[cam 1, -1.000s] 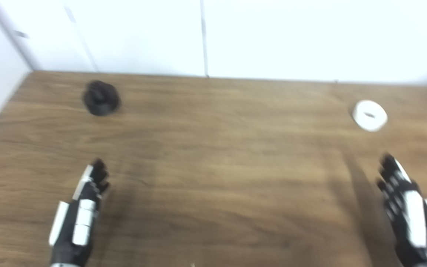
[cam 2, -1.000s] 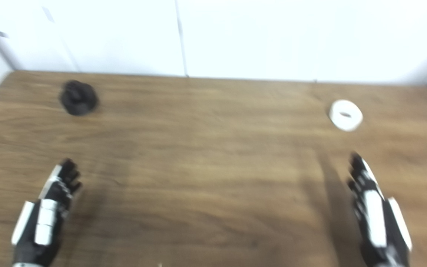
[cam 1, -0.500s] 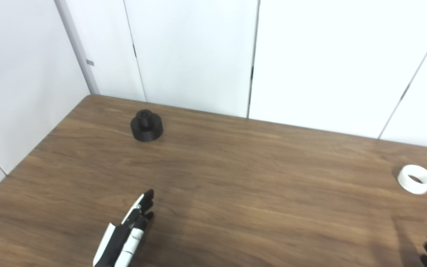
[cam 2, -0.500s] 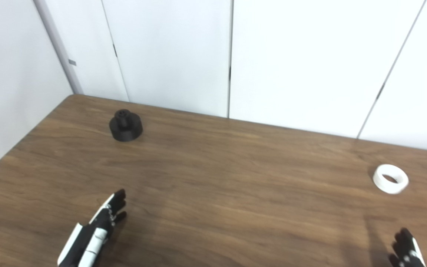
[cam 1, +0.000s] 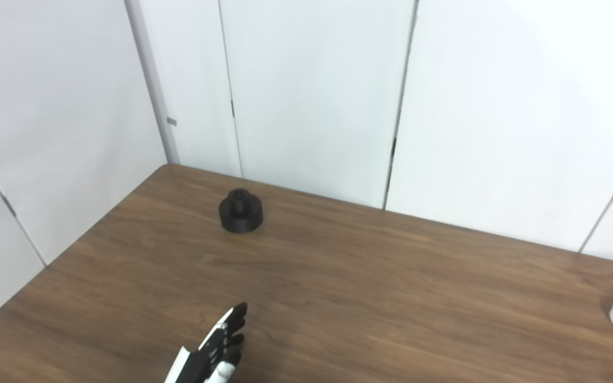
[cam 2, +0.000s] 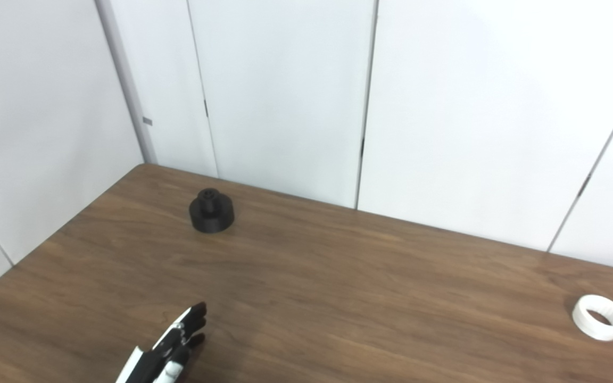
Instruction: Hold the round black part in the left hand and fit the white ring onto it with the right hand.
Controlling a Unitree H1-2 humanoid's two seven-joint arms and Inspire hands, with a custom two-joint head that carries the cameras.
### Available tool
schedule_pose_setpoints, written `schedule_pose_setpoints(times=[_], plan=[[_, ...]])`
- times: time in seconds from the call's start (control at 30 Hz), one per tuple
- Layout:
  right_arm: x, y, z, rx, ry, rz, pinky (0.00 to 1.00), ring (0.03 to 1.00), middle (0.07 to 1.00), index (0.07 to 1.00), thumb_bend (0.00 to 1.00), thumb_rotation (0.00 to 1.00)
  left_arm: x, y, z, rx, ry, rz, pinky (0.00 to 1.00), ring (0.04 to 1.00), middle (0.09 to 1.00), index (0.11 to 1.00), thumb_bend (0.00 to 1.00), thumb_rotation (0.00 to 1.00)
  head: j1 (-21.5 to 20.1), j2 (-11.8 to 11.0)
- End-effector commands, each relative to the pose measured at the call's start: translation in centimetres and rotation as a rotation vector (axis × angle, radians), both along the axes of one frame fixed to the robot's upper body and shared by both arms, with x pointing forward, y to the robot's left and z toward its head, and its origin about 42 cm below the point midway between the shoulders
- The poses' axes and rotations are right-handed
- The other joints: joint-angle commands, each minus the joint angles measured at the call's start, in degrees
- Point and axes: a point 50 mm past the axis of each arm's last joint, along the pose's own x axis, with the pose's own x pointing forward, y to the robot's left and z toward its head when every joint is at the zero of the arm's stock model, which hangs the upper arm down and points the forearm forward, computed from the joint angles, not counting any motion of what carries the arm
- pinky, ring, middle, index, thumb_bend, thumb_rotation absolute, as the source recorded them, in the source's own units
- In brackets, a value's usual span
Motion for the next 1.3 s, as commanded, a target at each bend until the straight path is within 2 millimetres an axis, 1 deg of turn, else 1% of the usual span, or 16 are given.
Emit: schedule_pose_setpoints(times=[0.0, 0.33, 0.37, 0.43, 0.5, 0.53, 0.6, 0.7, 0.73, 0.8, 0.87, 0.93, 1.07, 1.1, 1.17, 1.27], plan=[[0.7, -0.3, 1.2, -0.015, -0.080, 0.020, 1.00, 1.000, 0.986, 0.959, 0.57, 1.00, 0.4, -0.6, 0.2, -0.004, -0.024, -0.011, 0.92, 0.967, 0.966, 0.939, 0.66, 0.83, 0.2, 0.0], [0.7, -0.4, 1.3, -0.002, -0.082, 0.017, 1.00, 1.000, 0.982, 0.959, 0.53, 1.00, 0.5, -0.7, 0.3, 0.033, -0.009, 0.000, 0.90, 0.959, 0.959, 0.933, 0.71, 0.84, 0.1, 0.4], [0.7, -0.4, 1.3, 0.002, -0.082, 0.019, 1.00, 1.000, 0.982, 0.959, 0.52, 1.00, 0.5, -0.6, 0.4, 0.042, -0.002, 0.002, 0.91, 0.962, 0.962, 0.936, 0.72, 0.84, 1.0, 0.4], [0.8, -0.2, 1.4, 0.001, -0.080, 0.021, 1.00, 1.000, 0.984, 0.963, 0.51, 1.00, 0.4, -0.5, 0.5, 0.074, 0.008, 0.019, 0.90, 0.967, 0.966, 0.938, 0.72, 0.76, 1.3, 0.3], [0.8, -0.1, 1.4, -0.007, -0.083, 0.026, 1.00, 1.000, 0.982, 0.962, 0.51, 1.00, 0.4, -0.3, 0.5, 0.095, 0.008, 0.039, 0.90, 0.962, 0.966, 0.942, 0.75, 0.65, 1.3, 0.4], [0.8, -0.1, 1.4, -0.012, -0.083, 0.028, 1.00, 1.000, 0.981, 0.962, 0.51, 1.00, 0.4, -0.3, 0.6, 0.095, 0.004, 0.054, 0.90, 0.961, 0.965, 0.943, 0.75, 0.63, 1.1, 0.6], [0.8, -0.1, 1.4, -0.016, -0.082, 0.029, 1.00, 1.000, 0.981, 0.961, 0.52, 1.00, 0.4, -0.2, 0.6, 0.090, -0.006, 0.072, 0.88, 0.950, 0.956, 0.935, 0.81, 0.55, 1.0, 0.6], [0.7, 0.0, 1.3, -0.028, -0.076, 0.027, 1.00, 1.000, 0.978, 0.951, 0.53, 1.00, 0.3, 0.1, 1.0, 0.080, -0.004, 0.107, 0.90, 0.943, 0.947, 0.926, 0.85, 0.44, 1.1, 0.5], [0.7, 0.0, 1.3, -0.030, -0.073, 0.024, 1.00, 1.000, 0.977, 0.950, 0.53, 1.00, 0.5, 0.4, 1.4, 0.102, -0.006, 0.126, 0.91, 0.942, 0.945, 0.924, 0.86, 0.43, 1.2, 0.6], [0.7, 0.2, 1.3, -0.026, -0.070, 0.020, 1.00, 1.000, 0.983, 0.954, 0.55, 1.00, 0.9, 1.1, 2.4, 0.147, -0.014, 0.160, 0.90, 0.933, 0.929, 0.913, 0.93, 0.40, 1.5, 0.6], [0.7, 0.3, 1.3, -0.023, -0.067, 0.015, 1.00, 1.000, 0.985, 0.956, 0.55, 1.00, 1.5, 2.0, 3.8, 0.192, -0.026, 0.175, 0.92, 0.941, 0.930, 0.911, 0.96, 0.38, 1.9, 1.0], [0.8, 0.4, 1.4, -0.020, -0.065, 0.016, 1.00, 1.000, 0.983, 0.960, 0.55, 1.00, 2.3, 3.0, 5.1, 0.249, -0.035, 0.185, 0.95, 0.959, 0.941, 0.918, 0.96, 0.38, 2.2, 1.3], [0.7, 0.5, 1.5, -0.026, -0.070, 0.027, 1.00, 1.000, 0.986, 0.958, 0.55, 1.00, 4.8, 5.2, 7.9, 0.404, -0.035, 0.210, 1.00, 0.992, 0.980, 0.946, 0.90, 0.38, 2.8, 1.3], [0.7, 0.5, 1.4, -0.030, -0.070, 0.027, 1.00, 1.000, 0.985, 0.955, 0.56, 1.00, 5.3, 5.5, 8.3, 0.426, -0.032, 0.214, 1.00, 0.997, 0.992, 0.952, 0.89, 0.38, 2.8, 1.3], [0.6, 0.7, 1.5, -0.018, -0.067, 0.025, 1.00, 1.000, 0.987, 0.955, 0.58, 1.00, 7.0, 6.6, 9.0, 0.450, -0.036, 0.222, 1.00, 1.000, 0.997, 0.956, 0.88, 0.37, 2.6, 1.3], [0.4, 0.8, 1.5, -0.005, -0.066, 0.023, 1.00, 1.000, 0.991, 0.954, 0.59, 1.00, 8.5, 7.7, 9.5, 0.478, -0.035, 0.228, 1.00, 1.000, 0.996, 0.953, 0.87, 0.36, 2.3, 1.3]])
